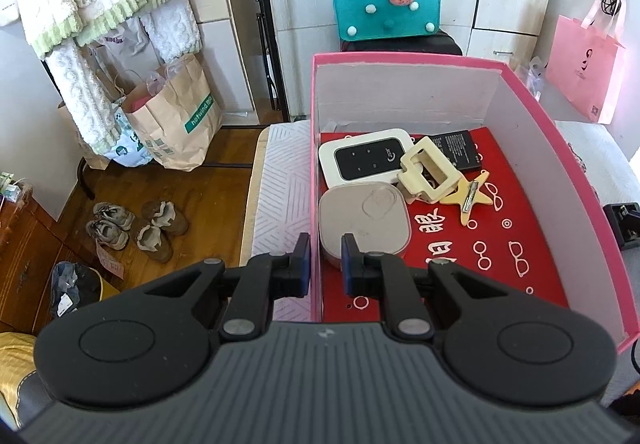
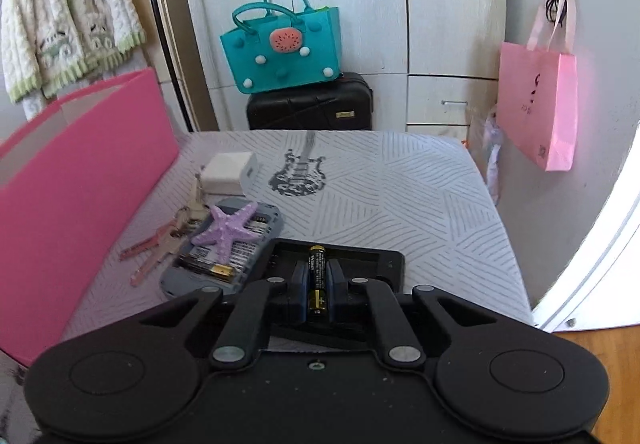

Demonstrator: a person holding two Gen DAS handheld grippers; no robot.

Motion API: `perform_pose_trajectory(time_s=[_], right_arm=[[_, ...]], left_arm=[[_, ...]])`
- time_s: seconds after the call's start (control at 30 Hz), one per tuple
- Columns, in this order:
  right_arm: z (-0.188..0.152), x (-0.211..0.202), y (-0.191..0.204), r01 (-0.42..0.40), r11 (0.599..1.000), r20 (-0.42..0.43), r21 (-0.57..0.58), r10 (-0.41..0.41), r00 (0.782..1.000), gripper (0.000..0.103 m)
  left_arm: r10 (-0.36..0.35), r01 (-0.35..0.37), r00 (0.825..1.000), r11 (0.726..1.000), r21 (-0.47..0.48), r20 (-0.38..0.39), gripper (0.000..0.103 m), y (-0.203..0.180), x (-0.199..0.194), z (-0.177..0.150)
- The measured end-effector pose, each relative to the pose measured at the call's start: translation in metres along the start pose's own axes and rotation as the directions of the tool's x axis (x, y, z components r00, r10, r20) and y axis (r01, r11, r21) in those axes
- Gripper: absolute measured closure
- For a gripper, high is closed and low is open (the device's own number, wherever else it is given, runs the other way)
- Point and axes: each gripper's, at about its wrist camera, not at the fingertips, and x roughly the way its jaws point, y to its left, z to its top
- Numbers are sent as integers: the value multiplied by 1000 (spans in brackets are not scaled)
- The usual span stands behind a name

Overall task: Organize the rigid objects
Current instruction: 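Grasp the AA battery with the right gripper, then carry the AA battery into the box and open the right gripper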

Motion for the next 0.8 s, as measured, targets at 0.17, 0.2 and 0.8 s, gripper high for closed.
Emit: perform_pose_trajectory(time_s=[0.17, 0.2, 0.8], right_arm=[[24, -25, 21, -107, 993, 78, -57, 111, 991, 92], [30, -31, 27, -148, 986, 96, -74, 154, 983, 92], [108, 32, 204, -582, 699, -313, -416, 491, 813, 92]], left_arm=[[2, -2, 1000, 1000, 4, 2, 89, -3, -2, -3], [3, -3, 1000, 1000, 11, 0, 89, -3, -3, -4], [48, -43, 998, 993, 106, -48, 89, -12, -5, -10]])
